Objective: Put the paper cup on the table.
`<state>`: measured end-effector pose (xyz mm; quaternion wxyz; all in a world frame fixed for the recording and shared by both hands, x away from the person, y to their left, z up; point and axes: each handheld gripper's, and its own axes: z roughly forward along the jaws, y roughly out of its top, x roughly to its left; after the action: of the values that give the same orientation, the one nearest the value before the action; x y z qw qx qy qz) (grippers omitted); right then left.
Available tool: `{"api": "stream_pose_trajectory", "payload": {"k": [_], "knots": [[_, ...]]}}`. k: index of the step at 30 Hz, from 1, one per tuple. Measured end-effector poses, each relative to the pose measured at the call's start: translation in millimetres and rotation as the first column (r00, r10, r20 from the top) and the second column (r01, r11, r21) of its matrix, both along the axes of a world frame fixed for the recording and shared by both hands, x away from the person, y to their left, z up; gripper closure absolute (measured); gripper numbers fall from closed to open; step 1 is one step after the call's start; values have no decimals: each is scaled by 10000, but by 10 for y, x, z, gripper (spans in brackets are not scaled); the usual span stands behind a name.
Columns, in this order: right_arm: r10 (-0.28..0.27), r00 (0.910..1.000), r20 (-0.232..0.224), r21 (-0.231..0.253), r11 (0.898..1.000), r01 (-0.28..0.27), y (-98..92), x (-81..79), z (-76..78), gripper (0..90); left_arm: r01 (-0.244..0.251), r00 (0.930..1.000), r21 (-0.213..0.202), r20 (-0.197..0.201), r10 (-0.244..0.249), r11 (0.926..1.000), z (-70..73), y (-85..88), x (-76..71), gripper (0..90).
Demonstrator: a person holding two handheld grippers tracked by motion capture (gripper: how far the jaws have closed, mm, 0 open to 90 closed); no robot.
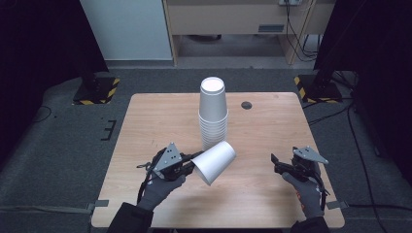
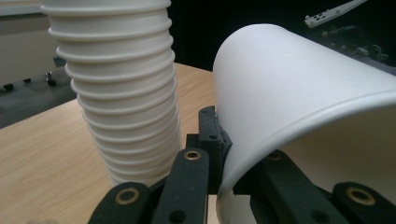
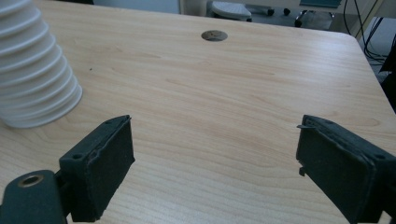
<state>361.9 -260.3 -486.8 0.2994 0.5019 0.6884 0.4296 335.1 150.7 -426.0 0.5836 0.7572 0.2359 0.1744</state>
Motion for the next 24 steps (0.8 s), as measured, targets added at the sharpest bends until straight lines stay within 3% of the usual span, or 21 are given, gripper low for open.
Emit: {"api": "stream_pose_trajectory", "payload": {"k": [7,18,20,24], "knots": [[84,9993,-375,-437,9990,-100,40,18,-47,114,-34,9997,219,-257,40,9998,-37,186,-38,859],[167,9968,-785,-1147,9931,-256,84,53,-124,120,-545,9979,264,-335,554,9982,-48,415,-61,859],[33,9982,-602,-1036,9946,-95,81,38,-163,148,-662,9971,234,-366,670,9975,-57,457,-61,859],[-109,9950,-994,-1039,9946,5,34,45,-226,147,-971,9941,375,-458,987,9946,-90,585,-64,858]]}}
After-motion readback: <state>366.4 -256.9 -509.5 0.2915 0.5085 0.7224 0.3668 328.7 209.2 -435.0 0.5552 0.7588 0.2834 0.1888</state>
